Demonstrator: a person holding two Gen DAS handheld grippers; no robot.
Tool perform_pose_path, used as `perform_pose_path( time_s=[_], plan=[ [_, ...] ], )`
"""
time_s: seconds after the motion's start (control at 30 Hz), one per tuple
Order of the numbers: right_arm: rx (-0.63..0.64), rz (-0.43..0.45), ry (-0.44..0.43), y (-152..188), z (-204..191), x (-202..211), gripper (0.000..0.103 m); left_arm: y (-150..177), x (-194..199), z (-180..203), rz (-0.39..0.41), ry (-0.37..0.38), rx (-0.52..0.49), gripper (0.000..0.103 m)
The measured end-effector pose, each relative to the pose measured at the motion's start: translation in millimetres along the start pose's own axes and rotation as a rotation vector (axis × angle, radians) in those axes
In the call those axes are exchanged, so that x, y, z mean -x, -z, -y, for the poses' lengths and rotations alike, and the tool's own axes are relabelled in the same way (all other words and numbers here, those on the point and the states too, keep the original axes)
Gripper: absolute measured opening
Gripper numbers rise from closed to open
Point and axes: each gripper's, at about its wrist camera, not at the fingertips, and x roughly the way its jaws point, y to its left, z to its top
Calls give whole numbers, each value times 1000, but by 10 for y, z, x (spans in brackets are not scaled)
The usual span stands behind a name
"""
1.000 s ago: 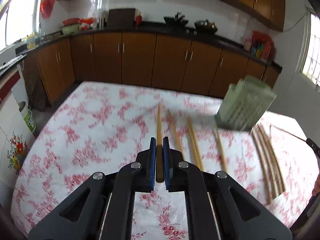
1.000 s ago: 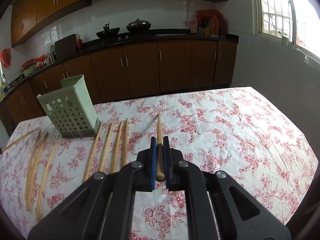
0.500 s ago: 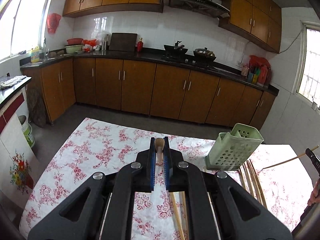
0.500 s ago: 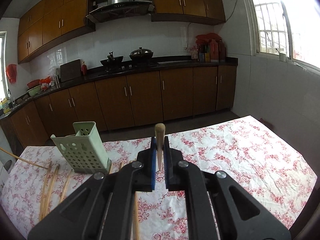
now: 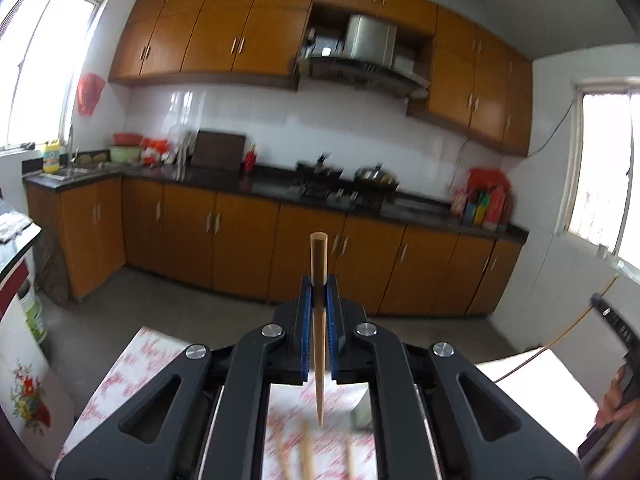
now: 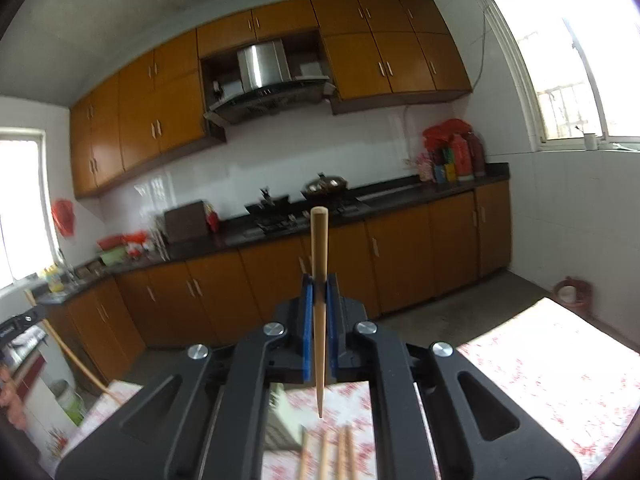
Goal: Organize utensils
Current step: 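Lift the held chopsticks with both tools and carry them toward the green holder, then lower the chopsticks into the green holder and open both tools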
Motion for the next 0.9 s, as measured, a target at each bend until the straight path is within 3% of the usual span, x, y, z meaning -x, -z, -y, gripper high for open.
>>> perform_pose_path(
  time_s=[0.17, 0.33, 0.7, 0.9],
  plan=[
    [-6, 33, -78, -92, -216, -111, 8, -176, -57, 258, 101, 44, 58, 7],
    [41, -4, -73, 61, -415, -372, 8, -49, -303, 436, 107, 63, 111, 7],
    [24, -158, -51, 508, -376, -785, 8, 491, -789, 568, -84, 63, 84, 7],
    [17, -172, -41, 557, -368, -796, 15, 609, -846, 560, -154, 71, 73, 9]
  ],
)
